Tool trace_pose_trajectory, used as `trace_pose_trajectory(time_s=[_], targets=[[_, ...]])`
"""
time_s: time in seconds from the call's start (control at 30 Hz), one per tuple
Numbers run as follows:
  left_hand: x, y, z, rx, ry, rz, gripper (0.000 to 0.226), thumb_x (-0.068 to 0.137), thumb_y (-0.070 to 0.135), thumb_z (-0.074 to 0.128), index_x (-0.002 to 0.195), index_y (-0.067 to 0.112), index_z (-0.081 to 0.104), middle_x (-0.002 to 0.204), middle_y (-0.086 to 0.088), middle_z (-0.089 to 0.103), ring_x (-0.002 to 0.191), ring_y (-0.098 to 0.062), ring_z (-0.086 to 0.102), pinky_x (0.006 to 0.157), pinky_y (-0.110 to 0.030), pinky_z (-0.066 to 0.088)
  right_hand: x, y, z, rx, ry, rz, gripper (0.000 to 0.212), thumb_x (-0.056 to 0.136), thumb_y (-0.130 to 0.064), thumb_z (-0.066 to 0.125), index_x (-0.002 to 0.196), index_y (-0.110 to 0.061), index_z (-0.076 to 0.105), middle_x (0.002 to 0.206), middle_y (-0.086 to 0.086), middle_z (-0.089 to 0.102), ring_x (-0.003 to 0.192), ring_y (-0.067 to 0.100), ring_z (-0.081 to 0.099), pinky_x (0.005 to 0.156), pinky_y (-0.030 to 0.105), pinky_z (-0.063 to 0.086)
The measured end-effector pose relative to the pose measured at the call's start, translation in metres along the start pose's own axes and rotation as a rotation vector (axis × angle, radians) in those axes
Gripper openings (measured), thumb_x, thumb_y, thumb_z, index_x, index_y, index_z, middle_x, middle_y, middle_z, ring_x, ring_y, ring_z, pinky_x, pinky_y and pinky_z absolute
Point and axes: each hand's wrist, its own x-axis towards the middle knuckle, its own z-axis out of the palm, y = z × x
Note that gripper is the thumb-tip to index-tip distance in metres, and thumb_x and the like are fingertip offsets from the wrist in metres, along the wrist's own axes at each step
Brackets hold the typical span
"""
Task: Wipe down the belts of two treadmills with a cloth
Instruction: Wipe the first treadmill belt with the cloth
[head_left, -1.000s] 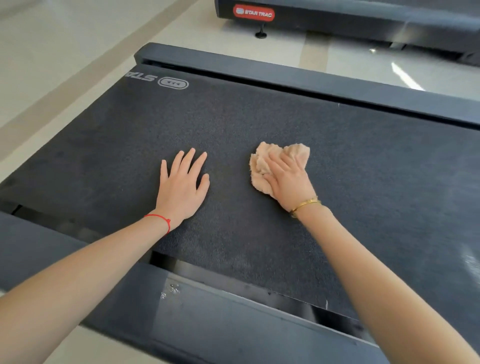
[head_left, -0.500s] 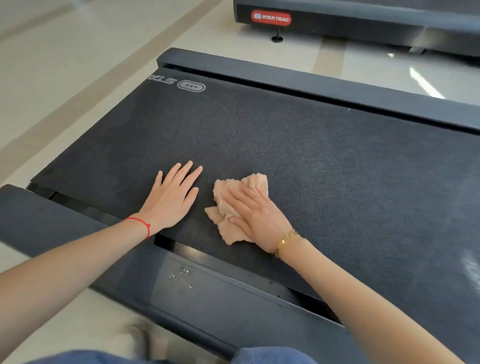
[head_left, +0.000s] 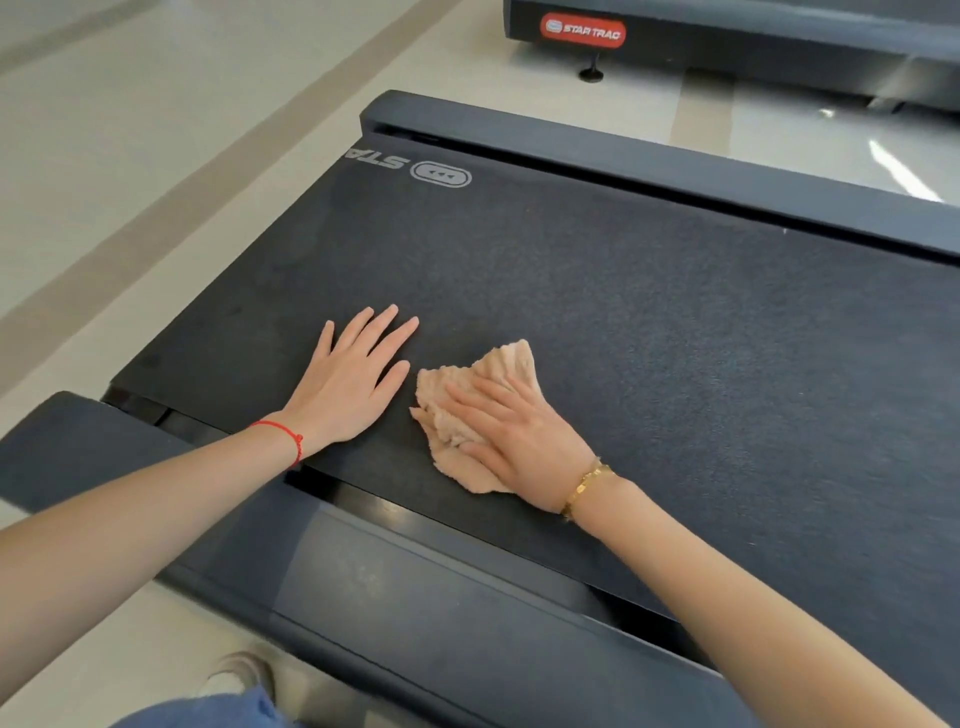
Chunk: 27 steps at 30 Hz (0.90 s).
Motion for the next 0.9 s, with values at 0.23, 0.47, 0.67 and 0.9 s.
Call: trace_pose_trajectory(time_s=[0.23,0.47,0.67,0.9], targets=[[0.026,-0.035,-0.001,-0.023,0.022,0.056,0.056,0.105,0.042,0.026,0.159,0.029,0.015,0.166,0.002,0.011,0.154,-0.021,0.003,0.122,-0.056,0.008,0.070,0.029,0.000,-0.031,0.037,0.368,0.050,0.105,-0.037,0.033,0.149,-0.014,0.035,0.156,0.004,0.033,0.146,0.026,0.023,0.122,0.042,0.010],[0.042,-0.077,-0.008,-0.038,0.014,0.116,0.057,0.105,0.042,0.028,0.158,0.028,0.017,0.166,0.001,0.013,0.154,-0.022,0.004,0.121,-0.058,0.008,0.048,-0.033,0.011,0.019,0.057,0.258,0.050,0.104,-0.039,0.031,0.148,-0.018,0.038,0.153,0.000,0.039,0.145,0.023,0.029,0.121,0.039,0.010],[0.040,-0.091,-0.010,-0.057,0.001,0.203,0.058,0.103,0.047,0.021,0.158,0.027,0.019,0.166,-0.002,0.015,0.153,-0.024,0.007,0.121,-0.058,0.007,0.027,-0.071,0.012,0.013,-0.019,0.233,0.055,0.104,-0.047,0.029,0.152,-0.020,0.032,0.157,-0.005,0.030,0.148,0.019,0.020,0.121,0.043,0.013],[0.038,-0.091,-0.010,-0.054,-0.014,0.205,0.062,0.100,0.049,0.019,0.158,0.026,0.020,0.165,-0.004,0.017,0.153,-0.027,0.010,0.121,-0.060,0.007,0.043,-0.047,0.000,-0.063,-0.133,0.446,0.080,0.091,-0.072,0.029,0.154,-0.023,0.024,0.160,-0.003,0.022,0.150,0.024,0.014,0.120,0.049,0.015]])
